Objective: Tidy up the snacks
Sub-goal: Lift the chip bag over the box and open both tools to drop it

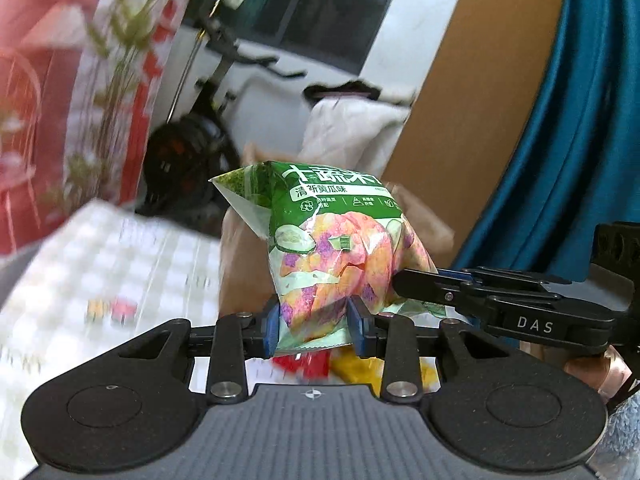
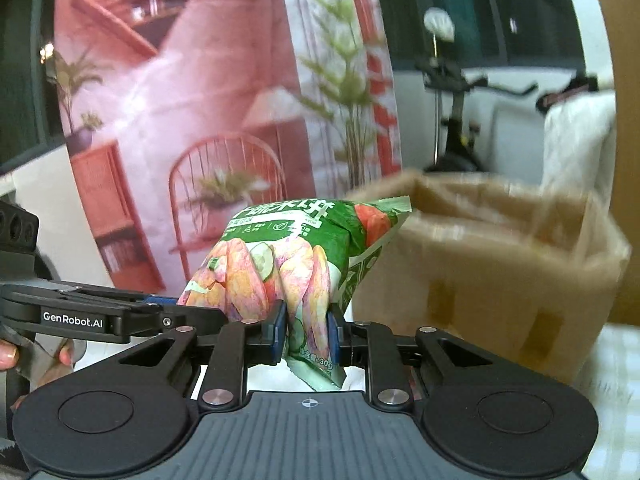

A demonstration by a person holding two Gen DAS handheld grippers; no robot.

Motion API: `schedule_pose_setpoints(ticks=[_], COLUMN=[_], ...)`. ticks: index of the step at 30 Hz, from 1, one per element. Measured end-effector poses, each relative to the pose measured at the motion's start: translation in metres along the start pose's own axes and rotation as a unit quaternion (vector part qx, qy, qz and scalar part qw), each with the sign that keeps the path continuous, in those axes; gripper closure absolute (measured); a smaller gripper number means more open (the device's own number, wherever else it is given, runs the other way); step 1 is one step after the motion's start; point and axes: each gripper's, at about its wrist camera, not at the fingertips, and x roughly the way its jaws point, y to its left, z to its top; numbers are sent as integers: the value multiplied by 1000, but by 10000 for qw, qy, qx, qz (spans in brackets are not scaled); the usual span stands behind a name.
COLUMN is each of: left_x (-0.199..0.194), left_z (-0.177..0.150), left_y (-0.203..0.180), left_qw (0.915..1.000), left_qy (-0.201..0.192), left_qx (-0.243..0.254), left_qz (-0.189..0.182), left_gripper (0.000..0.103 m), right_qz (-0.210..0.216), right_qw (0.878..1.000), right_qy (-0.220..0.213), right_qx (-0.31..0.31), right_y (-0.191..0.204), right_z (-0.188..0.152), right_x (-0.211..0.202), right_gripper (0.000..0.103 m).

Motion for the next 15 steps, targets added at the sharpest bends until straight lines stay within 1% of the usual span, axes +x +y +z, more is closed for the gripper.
schedule_pose_setpoints(ticks=[4, 6, 9, 13, 15], left_x=[32, 55, 93, 144, 155], left_z=[31, 46, 64, 86, 89], left_y=[-13, -17, -15, -20, -20], left_qw=[9993, 9990, 9990, 9977, 9969], left_qy=[-150, -124, 62, 437, 578], left_qx=[303, 371, 307, 334, 347], left_qz=[-129, -197, -334, -390, -397], left_gripper=[67, 67, 66, 65, 64], right_qz=[-208, -348, -584, -871, -976], right_qw=[9996, 9990, 9979, 9952, 9935], right_qy=[-210, -264, -234, -85, -34], right_qx=[-42, 19, 177, 439, 584], right_y=[-26, -47, -84, -127, -142], right_z=[33, 48, 64, 77, 77], right_x=[-8, -4, 6, 24, 33], right_gripper=[84, 84, 84, 84, 83])
